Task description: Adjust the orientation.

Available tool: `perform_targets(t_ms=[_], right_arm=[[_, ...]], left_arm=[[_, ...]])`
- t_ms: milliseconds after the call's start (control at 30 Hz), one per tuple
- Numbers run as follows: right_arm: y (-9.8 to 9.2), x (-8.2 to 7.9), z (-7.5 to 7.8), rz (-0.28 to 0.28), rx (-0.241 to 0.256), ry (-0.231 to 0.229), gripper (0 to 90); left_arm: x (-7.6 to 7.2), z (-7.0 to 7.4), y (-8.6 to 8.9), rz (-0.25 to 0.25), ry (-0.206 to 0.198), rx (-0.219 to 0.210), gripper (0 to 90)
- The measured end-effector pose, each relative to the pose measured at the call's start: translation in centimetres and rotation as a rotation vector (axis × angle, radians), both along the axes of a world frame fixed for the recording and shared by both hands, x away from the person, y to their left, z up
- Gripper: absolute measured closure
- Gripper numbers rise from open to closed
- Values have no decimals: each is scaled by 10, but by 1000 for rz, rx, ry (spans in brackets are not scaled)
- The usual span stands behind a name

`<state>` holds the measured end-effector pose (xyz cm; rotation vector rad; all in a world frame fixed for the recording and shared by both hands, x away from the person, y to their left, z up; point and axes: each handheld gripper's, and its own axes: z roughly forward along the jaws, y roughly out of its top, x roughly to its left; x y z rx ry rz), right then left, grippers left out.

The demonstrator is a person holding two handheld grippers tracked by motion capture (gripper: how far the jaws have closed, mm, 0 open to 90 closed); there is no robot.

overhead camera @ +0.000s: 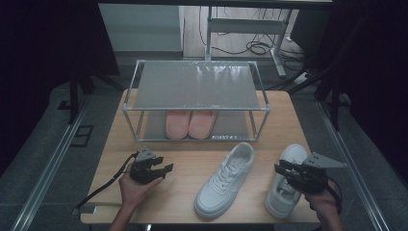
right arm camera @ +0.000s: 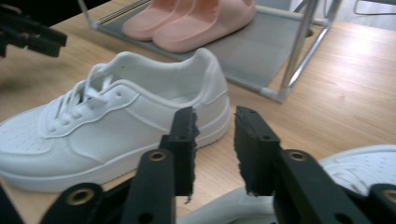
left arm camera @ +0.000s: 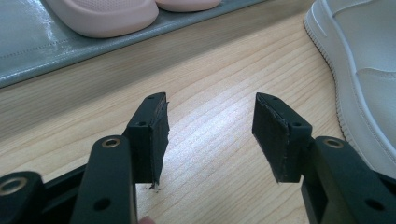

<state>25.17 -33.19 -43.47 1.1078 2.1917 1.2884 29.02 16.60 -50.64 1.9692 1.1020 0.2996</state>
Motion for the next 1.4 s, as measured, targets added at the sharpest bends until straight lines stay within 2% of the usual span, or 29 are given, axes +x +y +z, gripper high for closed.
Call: perform_targets(t_ms=[33,233,400,700,800,1133,1300,1400], right_arm=[[3,-1,1,13,-1,-2,755],[14,-7,9,51,-6,-10,852],[22,-14,12,73,-22,-11,886],[52,-29,12,153,-59,-20,895],[57,-31,11,164,-61,-17,895],[82,-36,1,223,-80,2,895],[97,-40,-6,274,-99,6,895],[107,-42,-14,310,-114,24,895]], left_arm=[[1,0,0,-2,15,1,458],[1,0,0,-3,7,-4,458],[0,1,0,-5,11,-10,458],[0,0,0,8,0,-7,464],[-1,1,0,11,0,-7,464],[-1,1,1,13,3,-10,464],[0,-1,1,12,8,-5,464],[0,-2,0,11,13,-3,464]])
